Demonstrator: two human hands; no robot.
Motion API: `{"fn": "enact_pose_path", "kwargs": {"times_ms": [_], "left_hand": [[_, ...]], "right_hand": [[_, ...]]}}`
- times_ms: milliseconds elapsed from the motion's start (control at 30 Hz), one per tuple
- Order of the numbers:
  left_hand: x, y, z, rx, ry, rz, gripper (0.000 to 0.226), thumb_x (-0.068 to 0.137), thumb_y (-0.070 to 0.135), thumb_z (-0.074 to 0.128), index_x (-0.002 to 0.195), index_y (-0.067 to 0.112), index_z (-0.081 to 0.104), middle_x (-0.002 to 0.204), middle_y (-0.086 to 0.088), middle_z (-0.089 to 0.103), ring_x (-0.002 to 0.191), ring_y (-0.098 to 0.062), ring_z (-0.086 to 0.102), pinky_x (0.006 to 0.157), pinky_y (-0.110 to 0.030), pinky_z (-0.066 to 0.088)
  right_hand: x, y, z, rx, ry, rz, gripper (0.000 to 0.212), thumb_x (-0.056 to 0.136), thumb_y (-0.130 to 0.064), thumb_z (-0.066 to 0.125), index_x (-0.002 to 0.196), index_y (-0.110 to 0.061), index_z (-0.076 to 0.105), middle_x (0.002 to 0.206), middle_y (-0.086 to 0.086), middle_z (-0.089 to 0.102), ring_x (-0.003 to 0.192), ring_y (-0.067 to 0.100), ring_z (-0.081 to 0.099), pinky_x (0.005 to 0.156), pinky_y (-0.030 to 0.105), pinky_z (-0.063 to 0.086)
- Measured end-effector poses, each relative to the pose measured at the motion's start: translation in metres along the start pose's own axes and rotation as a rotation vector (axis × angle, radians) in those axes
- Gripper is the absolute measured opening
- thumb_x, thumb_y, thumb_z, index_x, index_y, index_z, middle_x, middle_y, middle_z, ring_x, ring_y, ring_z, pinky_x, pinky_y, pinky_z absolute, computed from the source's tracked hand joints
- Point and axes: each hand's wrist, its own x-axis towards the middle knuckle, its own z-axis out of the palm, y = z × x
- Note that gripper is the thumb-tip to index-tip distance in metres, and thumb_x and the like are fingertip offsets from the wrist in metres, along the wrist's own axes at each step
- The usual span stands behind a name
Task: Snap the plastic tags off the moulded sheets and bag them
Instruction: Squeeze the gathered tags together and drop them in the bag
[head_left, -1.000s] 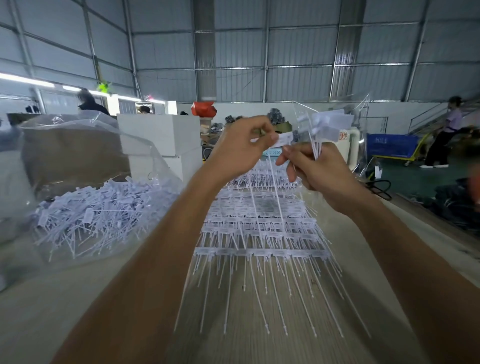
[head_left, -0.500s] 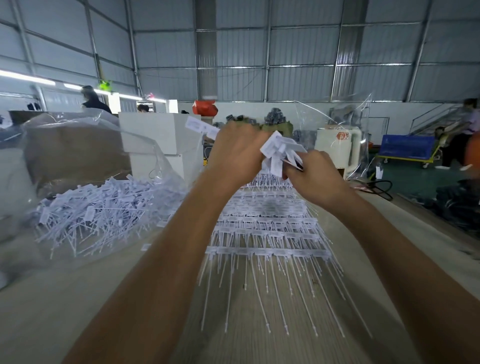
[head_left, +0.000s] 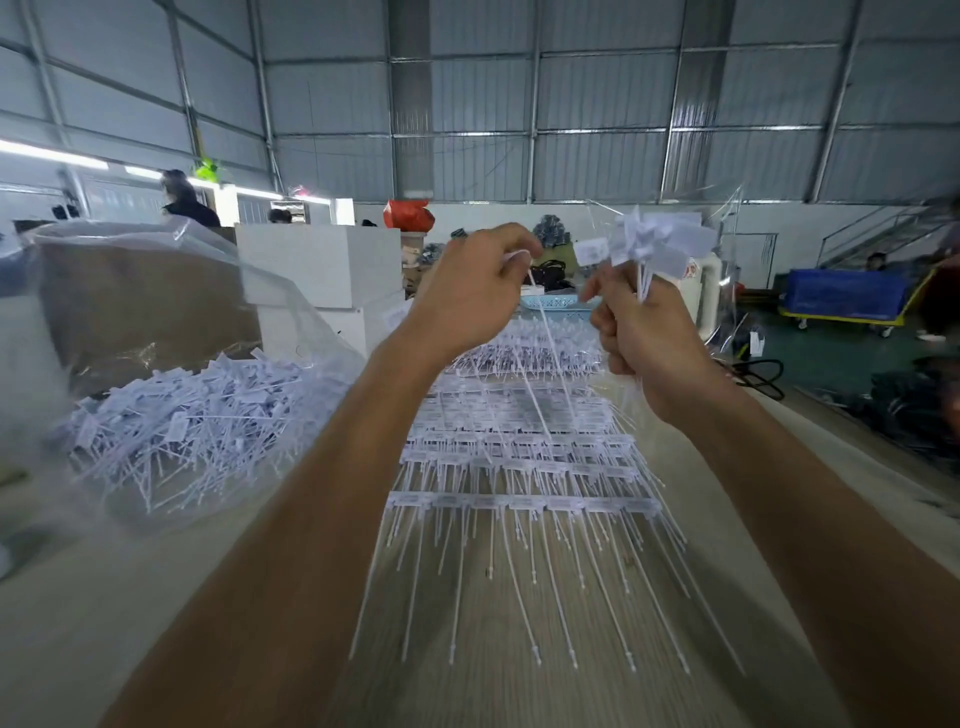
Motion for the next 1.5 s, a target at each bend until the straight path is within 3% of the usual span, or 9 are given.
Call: {"fn": "enact_pose_path", "kwargs": {"times_ms": [167, 300, 467, 633, 800, 1033, 1167, 1333, 1500], "left_hand": [[-0.003, 0.007, 0.001, -0.066, -0.085, 0.027, 0.040, 0.105, 0.011, 0.037, 0.135, 0.021, 0.061, 0.097, -0.003, 0.065, 0.046, -0.003, 0.047, 0.050, -0.022, 0.042], [-0.010, 0.016, 0.000, -0.156, -0.169, 0.045, 0.046, 0.098, 0.001, 0.034, 0.130, 0.026, 0.054, 0.117, -0.017, 0.065, 0.066, -0.031, 0.055, 0.065, -0.046, 0.053], [-0.012, 0.019, 0.001, -0.149, -0.276, 0.051, 0.033, 0.095, -0.001, 0.036, 0.117, 0.023, 0.033, 0.082, -0.019, 0.061, 0.055, -0.005, 0.048, 0.056, -0.034, 0.040], [-0.012, 0.018, -0.001, -0.206, -0.339, 0.091, 0.025, 0.101, 0.004, 0.048, 0.107, 0.025, 0.035, 0.075, -0.005, 0.067, 0.077, -0.041, 0.060, 0.068, -0.056, 0.052], [-0.008, 0.018, -0.003, -0.204, -0.151, 0.109, 0.025, 0.093, 0.021, 0.070, 0.105, 0.017, 0.048, 0.087, -0.005, 0.068, 0.074, -0.023, 0.071, 0.071, -0.048, 0.060], [-0.006, 0.019, 0.006, 0.100, 0.052, 0.075, 0.022, 0.105, 0.031, 0.050, 0.101, 0.015, 0.065, 0.078, -0.003, 0.067, 0.077, -0.025, 0.065, 0.076, -0.044, 0.055], [-0.002, 0.021, 0.002, 0.005, 0.036, 0.021, 0.020, 0.100, 0.022, 0.060, 0.098, 0.010, 0.075, 0.081, -0.001, 0.070, 0.075, -0.013, 0.064, 0.074, -0.032, 0.053], [-0.005, 0.013, -0.006, -0.364, -0.030, -0.176, 0.023, 0.096, 0.004, 0.059, 0.083, 0.015, 0.074, 0.055, 0.023, 0.062, 0.047, 0.009, 0.053, 0.047, -0.008, 0.040], [-0.003, 0.011, -0.006, -0.706, -0.190, -0.409, 0.031, 0.094, -0.002, 0.055, 0.078, 0.013, 0.078, 0.066, -0.004, 0.068, 0.050, -0.012, 0.047, 0.047, -0.023, 0.039]], "right_hand": [[-0.001, 0.002, 0.001, -0.059, -0.007, -0.035, 0.022, 0.101, -0.026, 0.061, 0.087, -0.014, 0.074, 0.042, -0.013, 0.041, 0.039, 0.011, 0.024, 0.041, 0.022, 0.024], [0.000, 0.001, 0.001, 0.058, -0.051, 0.025, 0.028, 0.103, -0.033, 0.055, 0.093, -0.012, 0.070, 0.052, -0.004, 0.026, 0.044, 0.013, 0.019, 0.043, 0.023, 0.017], [-0.002, -0.003, 0.002, 0.066, -0.172, -0.021, 0.026, 0.103, -0.031, 0.058, 0.078, -0.024, 0.064, 0.055, -0.006, 0.035, 0.045, 0.011, 0.020, 0.042, 0.022, 0.017], [-0.005, -0.004, -0.001, 0.005, -0.200, -0.068, 0.016, 0.104, -0.021, 0.054, 0.092, -0.017, 0.065, 0.053, -0.015, 0.050, 0.044, 0.010, 0.024, 0.042, 0.022, 0.021], [-0.002, -0.008, -0.006, 0.048, -0.116, -0.088, 0.008, 0.101, -0.019, 0.060, 0.102, -0.014, 0.067, 0.058, -0.004, 0.034, 0.046, 0.011, 0.025, 0.043, 0.025, 0.021], [-0.003, -0.006, -0.002, 0.218, -0.135, -0.034, 0.008, 0.104, -0.016, 0.055, 0.097, -0.014, 0.055, 0.057, -0.007, 0.029, 0.043, 0.008, 0.021, 0.039, 0.022, 0.020], [-0.005, -0.006, -0.001, -0.096, -0.077, -0.184, 0.009, 0.099, -0.020, 0.063, 0.095, -0.013, 0.060, 0.063, -0.006, 0.042, 0.045, 0.003, 0.038, 0.046, 0.019, 0.033], [-0.007, -0.009, 0.003, -0.497, -0.068, -0.419, 0.011, 0.098, -0.028, 0.064, 0.089, -0.032, 0.061, 0.077, -0.016, 0.055, 0.068, 0.000, 0.053, 0.062, 0.014, 0.039], [-0.006, -0.006, -0.006, -0.764, -0.031, -0.789, 0.015, 0.091, 0.005, 0.064, 0.101, -0.002, 0.073, 0.087, -0.006, 0.066, 0.068, 0.015, 0.056, 0.060, 0.019, 0.039]]}}
